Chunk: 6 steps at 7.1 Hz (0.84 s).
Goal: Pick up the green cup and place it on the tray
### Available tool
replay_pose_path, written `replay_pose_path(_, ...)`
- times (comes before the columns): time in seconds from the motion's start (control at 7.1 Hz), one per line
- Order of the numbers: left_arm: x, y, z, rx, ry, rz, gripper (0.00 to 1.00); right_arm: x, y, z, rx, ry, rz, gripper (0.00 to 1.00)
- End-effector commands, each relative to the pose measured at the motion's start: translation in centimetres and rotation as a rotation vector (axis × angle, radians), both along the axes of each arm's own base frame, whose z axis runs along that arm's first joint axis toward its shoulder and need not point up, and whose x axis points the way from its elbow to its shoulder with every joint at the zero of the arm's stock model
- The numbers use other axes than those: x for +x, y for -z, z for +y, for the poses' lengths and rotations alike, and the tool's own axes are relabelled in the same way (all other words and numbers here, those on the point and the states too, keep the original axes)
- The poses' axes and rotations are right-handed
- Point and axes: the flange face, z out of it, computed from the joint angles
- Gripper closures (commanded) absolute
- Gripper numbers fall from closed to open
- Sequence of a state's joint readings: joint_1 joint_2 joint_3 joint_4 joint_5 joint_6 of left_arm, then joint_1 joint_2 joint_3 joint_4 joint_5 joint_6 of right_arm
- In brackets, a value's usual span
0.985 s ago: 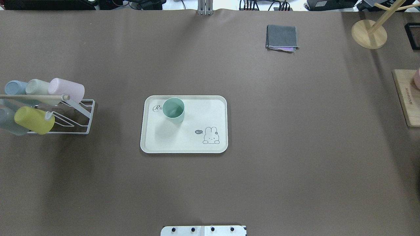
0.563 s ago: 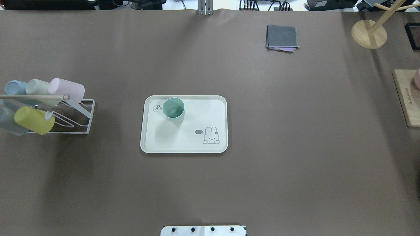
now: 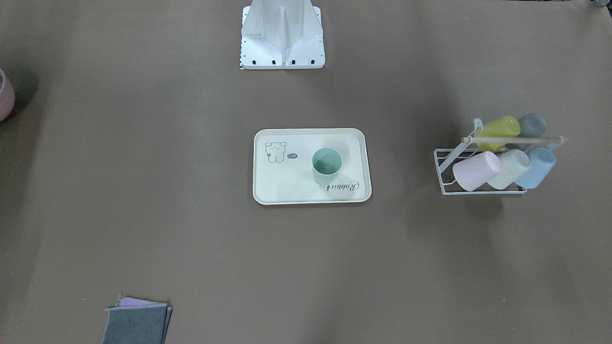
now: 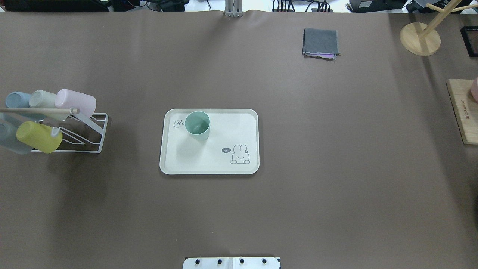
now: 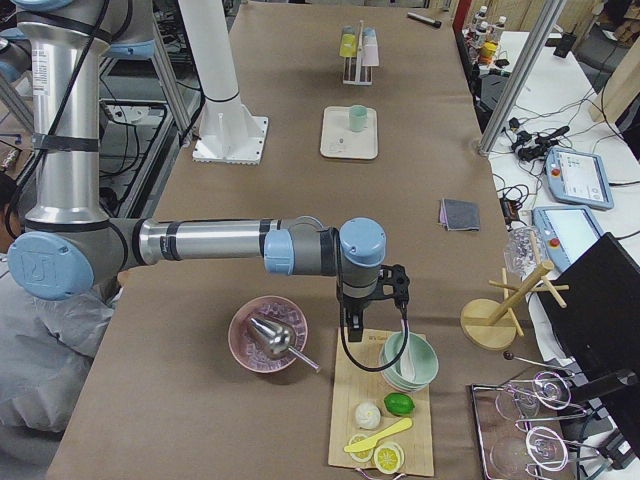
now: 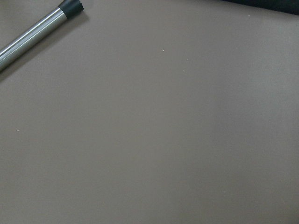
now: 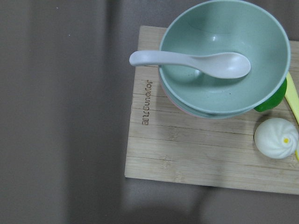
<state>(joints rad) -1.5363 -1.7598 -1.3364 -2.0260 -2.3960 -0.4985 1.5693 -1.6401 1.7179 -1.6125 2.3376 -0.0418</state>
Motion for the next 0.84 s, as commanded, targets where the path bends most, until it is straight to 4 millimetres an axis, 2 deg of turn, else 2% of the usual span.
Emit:
replay_pose_path(0.0,-1.5,1.8,0.6,-0.087,0.006,0.070,0.02,0.0,-0.1,0.1,0.004,0.005,0.005,0.00)
replay_pose_path(0.7,-3.1,1.3,1.2,-0.138,0.026,0.067,0.02,0.1,-0.5,0.7,-0.008,0.002,-0.002,0.00)
